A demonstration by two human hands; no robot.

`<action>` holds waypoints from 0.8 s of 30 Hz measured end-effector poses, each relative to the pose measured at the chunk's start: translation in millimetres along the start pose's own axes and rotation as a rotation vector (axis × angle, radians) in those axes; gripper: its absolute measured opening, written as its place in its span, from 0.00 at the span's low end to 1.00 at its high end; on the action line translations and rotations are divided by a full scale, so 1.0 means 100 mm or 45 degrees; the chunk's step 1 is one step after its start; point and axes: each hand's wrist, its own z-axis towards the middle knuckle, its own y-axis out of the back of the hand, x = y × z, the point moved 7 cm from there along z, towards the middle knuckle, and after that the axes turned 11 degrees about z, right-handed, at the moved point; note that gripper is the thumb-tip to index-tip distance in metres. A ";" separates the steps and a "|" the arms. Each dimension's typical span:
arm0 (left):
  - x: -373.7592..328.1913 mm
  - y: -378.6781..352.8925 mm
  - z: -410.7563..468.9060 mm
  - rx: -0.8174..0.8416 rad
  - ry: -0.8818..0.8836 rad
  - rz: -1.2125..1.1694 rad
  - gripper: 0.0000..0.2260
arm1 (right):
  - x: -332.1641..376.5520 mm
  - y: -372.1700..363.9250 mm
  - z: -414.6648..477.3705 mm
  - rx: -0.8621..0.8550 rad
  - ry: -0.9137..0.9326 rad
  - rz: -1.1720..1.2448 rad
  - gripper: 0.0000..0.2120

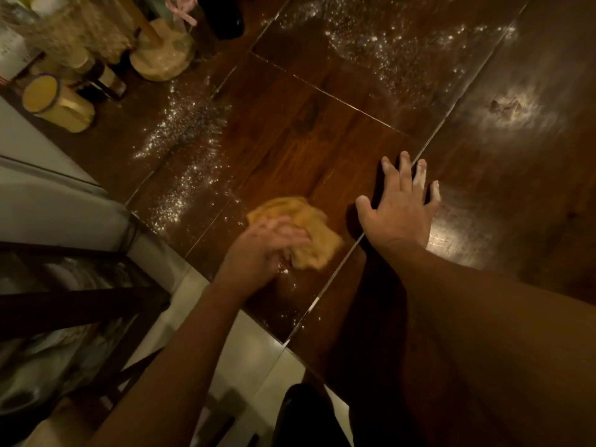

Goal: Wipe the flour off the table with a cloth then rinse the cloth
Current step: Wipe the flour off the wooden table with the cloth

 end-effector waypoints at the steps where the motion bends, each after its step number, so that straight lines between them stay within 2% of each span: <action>1: 0.13 0.09 0.00 -0.135 0.184 -0.017 0.20 | 0.00 0.00 0.00 -0.004 0.002 0.012 0.36; 3: 0.08 0.15 -0.02 -0.297 0.422 -0.018 0.19 | 0.00 0.00 0.00 -0.017 0.007 0.034 0.35; 4: -0.07 0.12 -0.04 -0.300 0.421 -0.023 0.18 | 0.00 0.00 0.00 -0.020 0.009 0.036 0.35; 6: -0.50 0.02 -0.13 -0.232 0.125 -0.044 0.15 | 0.00 0.00 -0.01 -0.026 0.012 0.029 0.35; 8: -0.81 -0.18 -0.41 0.000 -0.264 -0.053 0.17 | 0.00 -0.01 -0.01 -0.029 0.014 0.027 0.35; 10: -0.74 -0.35 -0.71 0.196 -0.451 -0.071 0.20 | 0.00 0.00 -0.01 -0.027 0.016 0.033 0.35; 11: -0.61 -0.35 -0.79 0.203 -0.472 -0.066 0.21 | 0.00 0.00 -0.01 -0.028 0.014 0.036 0.35; 13: -0.30 -0.26 -0.81 0.086 -0.383 -0.042 0.21 | 0.00 -0.01 -0.01 -0.027 0.009 0.041 0.35; 14: -0.15 -0.17 -0.77 -0.007 -0.268 -0.051 0.20 | 0.00 -0.01 -0.01 -0.029 0.009 0.041 0.35; 18: 0.16 0.04 -0.57 -0.353 0.559 -0.221 0.19 | 0.00 0.00 -0.01 -0.030 0.011 0.044 0.34; 19: 0.08 0.04 -0.53 -0.409 0.676 -0.188 0.19 | 0.00 -0.01 -0.01 -0.026 0.010 0.037 0.35; 21: -0.18 -0.04 -0.47 -0.439 0.679 -0.113 0.17 | 0.00 -0.01 -0.01 -0.026 0.008 0.017 0.35; 22: -0.34 -0.10 -0.47 -0.425 0.557 -0.123 0.17 | 0.00 -0.01 -0.01 -0.027 0.008 0.007 0.35; 24: -0.69 -0.24 -0.57 -0.316 0.130 -0.149 0.18 | -0.01 -0.02 -0.01 -0.021 0.006 -0.011 0.35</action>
